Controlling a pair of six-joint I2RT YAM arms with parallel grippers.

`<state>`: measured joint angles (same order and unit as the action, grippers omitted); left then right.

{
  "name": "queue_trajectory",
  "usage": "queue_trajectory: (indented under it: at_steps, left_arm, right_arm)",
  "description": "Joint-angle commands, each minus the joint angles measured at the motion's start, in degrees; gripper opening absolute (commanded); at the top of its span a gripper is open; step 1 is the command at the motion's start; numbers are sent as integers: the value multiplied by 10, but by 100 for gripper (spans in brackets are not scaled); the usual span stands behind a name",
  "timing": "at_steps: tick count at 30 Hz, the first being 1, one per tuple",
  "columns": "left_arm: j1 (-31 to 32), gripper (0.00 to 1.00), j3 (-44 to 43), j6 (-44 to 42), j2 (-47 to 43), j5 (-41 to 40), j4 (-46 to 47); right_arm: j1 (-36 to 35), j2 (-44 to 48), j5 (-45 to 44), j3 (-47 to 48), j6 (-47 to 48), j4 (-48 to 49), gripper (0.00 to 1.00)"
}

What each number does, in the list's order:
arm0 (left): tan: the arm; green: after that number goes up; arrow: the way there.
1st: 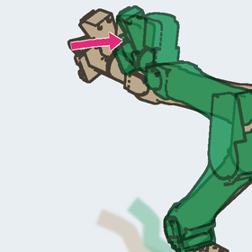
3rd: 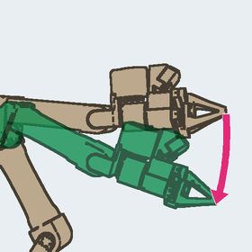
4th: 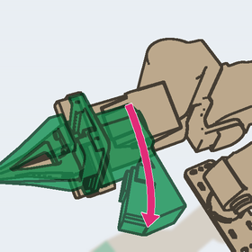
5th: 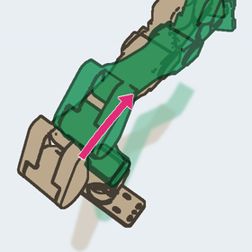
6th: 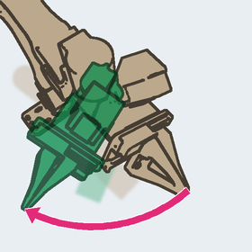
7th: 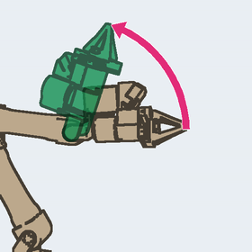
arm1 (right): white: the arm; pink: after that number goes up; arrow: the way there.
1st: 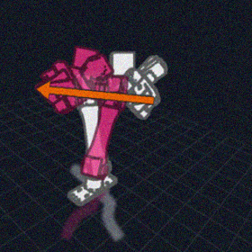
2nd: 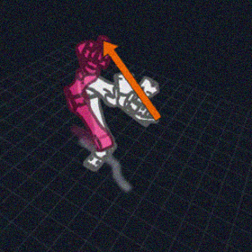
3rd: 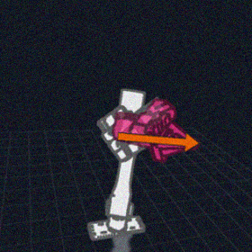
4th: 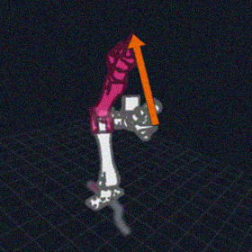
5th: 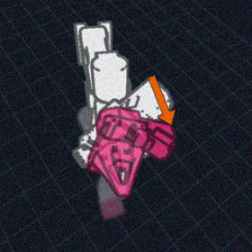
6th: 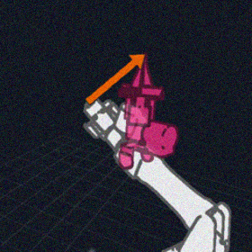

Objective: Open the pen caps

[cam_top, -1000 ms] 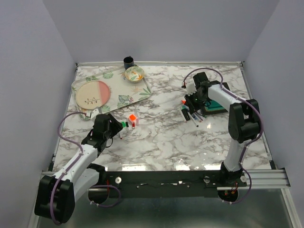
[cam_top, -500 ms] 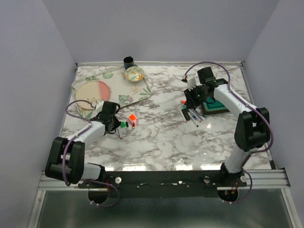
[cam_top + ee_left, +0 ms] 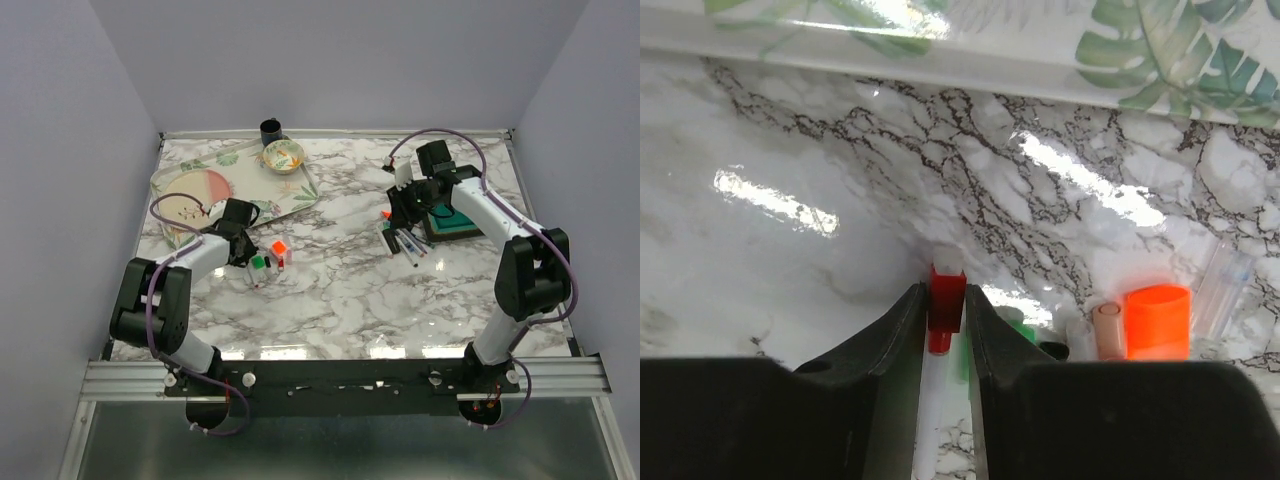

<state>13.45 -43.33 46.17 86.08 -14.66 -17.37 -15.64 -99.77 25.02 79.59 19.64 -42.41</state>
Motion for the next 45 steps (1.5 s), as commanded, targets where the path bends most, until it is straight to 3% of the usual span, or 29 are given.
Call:
queue_trajectory:
  at_steps: [1,4,5,8,13,15,19,24,26,33,45]
  left_arm:
    - [-2,28,-10,-23,58,-9,-46]
    - [-2,16,6,-29,35,-9,-30]
    - [-2,7,13,-32,23,-8,-23]
    - [-2,0,37,-36,-42,-6,-6]
    - [-2,0,65,-43,-181,22,18]
    - [-2,0,90,-40,-245,75,41]
    - [-1,0,160,17,-345,211,205]
    - [26,0,238,130,-395,260,372]
    - [62,0,251,164,-399,235,433]
    - [206,0,218,167,-351,106,505]
    - [305,0,142,142,-215,39,545]
  right_arm:
    - [3,18,21,-5,8,1,33]
    - [3,21,34,-4,7,1,33]
    - [3,21,38,-5,8,0,33]
    - [2,31,78,-10,16,-1,33]
    - [-19,55,177,-23,41,-3,33]
    - [-33,68,201,-34,48,6,33]
    - [-73,91,325,-65,51,31,33]
    - [-113,115,414,-117,-46,140,41]
    - [-124,116,424,-138,-98,176,50]
    - [-152,77,452,-154,-174,243,53]
    - [-155,70,430,-168,-269,315,57]
